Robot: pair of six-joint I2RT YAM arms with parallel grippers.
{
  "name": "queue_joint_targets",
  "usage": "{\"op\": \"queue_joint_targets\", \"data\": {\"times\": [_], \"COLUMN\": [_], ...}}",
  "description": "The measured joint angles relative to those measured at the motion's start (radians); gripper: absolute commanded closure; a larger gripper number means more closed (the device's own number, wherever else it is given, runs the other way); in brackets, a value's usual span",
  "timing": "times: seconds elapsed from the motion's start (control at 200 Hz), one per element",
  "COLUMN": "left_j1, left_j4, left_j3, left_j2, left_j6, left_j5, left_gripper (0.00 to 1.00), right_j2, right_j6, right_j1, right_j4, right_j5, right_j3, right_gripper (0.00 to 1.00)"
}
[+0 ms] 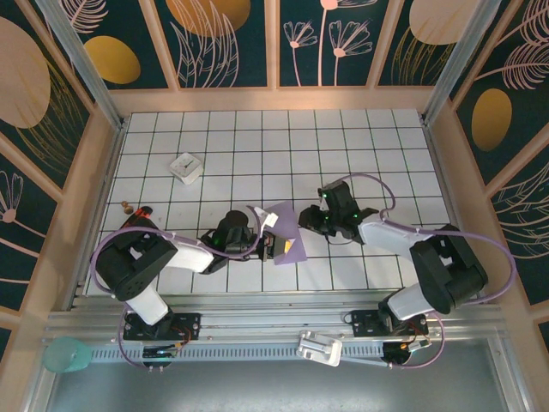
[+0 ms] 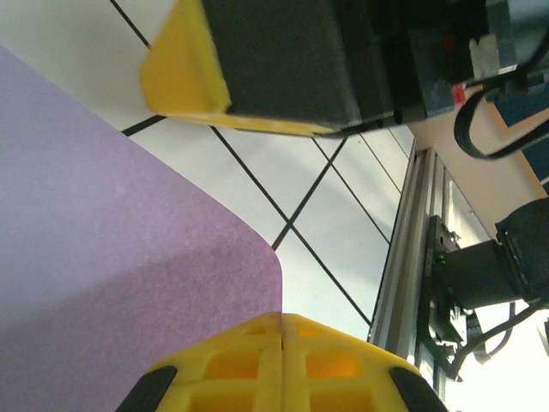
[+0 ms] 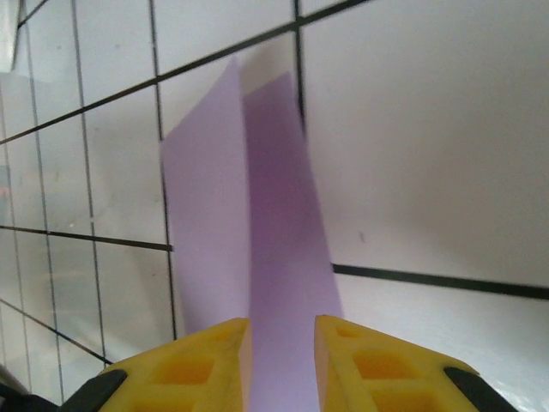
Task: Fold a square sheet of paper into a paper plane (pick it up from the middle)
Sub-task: Fold the triangle a second time at the center of the table.
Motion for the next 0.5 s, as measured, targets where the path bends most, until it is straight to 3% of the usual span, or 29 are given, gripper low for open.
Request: {"op": "queue_joint_targets", "data": {"times": [0.5], "left_j1": [0.0], "left_j4": [-0.116], "left_j3": [0.037], "left_j2": [0.021], "left_j6": [0.094], "left_j5": [0.03], "left_gripper": [1.0], "right_j2": [0.282], "right_j6": [-0.108], "right_j1": [0.0], "right_j4": [0.103], "right_j5": [-0.107], "right_j3": [0.179], "right_gripper": [0.84]}}
